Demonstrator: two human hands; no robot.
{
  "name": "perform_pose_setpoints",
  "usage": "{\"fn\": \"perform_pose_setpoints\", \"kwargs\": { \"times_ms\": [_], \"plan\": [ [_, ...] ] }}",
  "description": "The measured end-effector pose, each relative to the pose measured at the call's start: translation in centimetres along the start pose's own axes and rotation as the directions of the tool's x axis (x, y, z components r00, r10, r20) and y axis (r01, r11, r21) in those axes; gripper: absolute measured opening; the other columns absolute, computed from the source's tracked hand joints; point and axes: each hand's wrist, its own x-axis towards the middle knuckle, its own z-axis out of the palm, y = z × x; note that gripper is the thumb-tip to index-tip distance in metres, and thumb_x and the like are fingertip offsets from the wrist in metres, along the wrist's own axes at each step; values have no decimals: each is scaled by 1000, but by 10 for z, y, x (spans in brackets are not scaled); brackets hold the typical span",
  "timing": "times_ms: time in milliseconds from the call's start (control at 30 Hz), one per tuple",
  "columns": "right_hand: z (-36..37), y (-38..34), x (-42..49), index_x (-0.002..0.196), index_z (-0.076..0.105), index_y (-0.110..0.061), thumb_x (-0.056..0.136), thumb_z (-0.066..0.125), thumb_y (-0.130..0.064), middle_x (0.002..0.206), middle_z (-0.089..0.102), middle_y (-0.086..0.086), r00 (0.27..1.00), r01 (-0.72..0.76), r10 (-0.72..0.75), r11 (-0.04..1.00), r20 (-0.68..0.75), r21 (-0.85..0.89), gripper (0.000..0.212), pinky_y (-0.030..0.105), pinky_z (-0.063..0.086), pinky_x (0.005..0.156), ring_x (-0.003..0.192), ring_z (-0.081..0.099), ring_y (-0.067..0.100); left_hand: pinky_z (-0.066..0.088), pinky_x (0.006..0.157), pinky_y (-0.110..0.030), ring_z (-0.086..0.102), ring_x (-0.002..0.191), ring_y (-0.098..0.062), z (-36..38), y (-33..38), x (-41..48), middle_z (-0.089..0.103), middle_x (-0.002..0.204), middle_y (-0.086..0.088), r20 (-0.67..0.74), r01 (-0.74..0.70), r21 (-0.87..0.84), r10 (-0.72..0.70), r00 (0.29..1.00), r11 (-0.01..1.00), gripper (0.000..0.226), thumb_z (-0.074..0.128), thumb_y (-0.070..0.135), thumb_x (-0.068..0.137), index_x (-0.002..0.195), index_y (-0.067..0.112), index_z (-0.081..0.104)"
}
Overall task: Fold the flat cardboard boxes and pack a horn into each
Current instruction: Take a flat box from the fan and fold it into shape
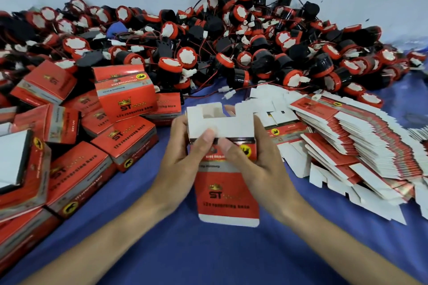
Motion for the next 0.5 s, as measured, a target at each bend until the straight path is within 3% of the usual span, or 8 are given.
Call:
{"fn": "perform_pose_setpoints", "kwargs": {
  "times_ms": [67, 133, 233, 300, 400, 500],
  "plan": [
    [0, 2, -1, 110, 51, -41, 84, 58, -43, 104, 64, -19, 996, -75, 81, 983, -25, 168, 27, 25, 52, 78, 99, 63, 3, 52, 71, -20, 65, 89, -5, 1, -1, -4, 66, 98, 12, -5, -39, -21, 39, 999, 999, 23, 55, 37, 87, 108, 28, 50],
    [-4, 5, 2, 105, 47, -35, 84, 60, -37, 94, 63, -18, 984, -136, 165, 935, -63, 329, 25, 23, 53, 70, 89, 63, 5, 54, 67, -22, 66, 86, -9, 4, -1, -7, 65, 95, 9, -4, -67, -11, 67, 998, 998, 22, 57, 38, 89, 108, 31, 50],
    [-7, 10, 5, 99, 49, -34, 77, 67, -37, 97, 57, -2, 971, -165, 223, 882, -85, 441, 29, 37, 51, 74, 88, 55, 22, 52, 63, -19, 64, 80, -7, 9, 1, -10, 61, 97, 6, -49, -92, -4, 92, 995, 996, 20, 51, 38, 90, 108, 29, 48],
    [-6, 12, 5, 94, 52, -37, 70, 69, -38, 101, 51, 5, 967, -184, 247, 849, -64, 496, 29, 42, 48, 75, 90, 51, 26, 49, 57, -16, 58, 69, -3, 9, 3, -9, 59, 86, 8, -96, -92, -2, 92, 991, 996, 23, 45, 38, 90, 100, 17, 48],
    [-8, 18, 4, 88, 53, -35, 68, 66, -31, 93, 49, 8, 973, -157, 228, 790, -46, 593, 24, 31, 49, 62, 78, 53, 22, 44, 52, -16, 47, 60, -4, 6, 3, -6, 48, 74, 5, -152, -104, 8, 104, 983, 995, 30, 45, 34, 91, 82, 7, 36],
    [-10, 21, 4, 86, 49, -27, 66, 64, -22, 83, 56, -3, 972, -132, 223, 781, -76, 610, 26, 26, 46, 55, 69, 54, 15, 43, 54, -14, 47, 62, -1, 5, 3, -5, 54, 83, 9, -147, -157, 15, 157, 977, 988, 25, 44, 23, 94, 76, 7, 35]
  ]
}}
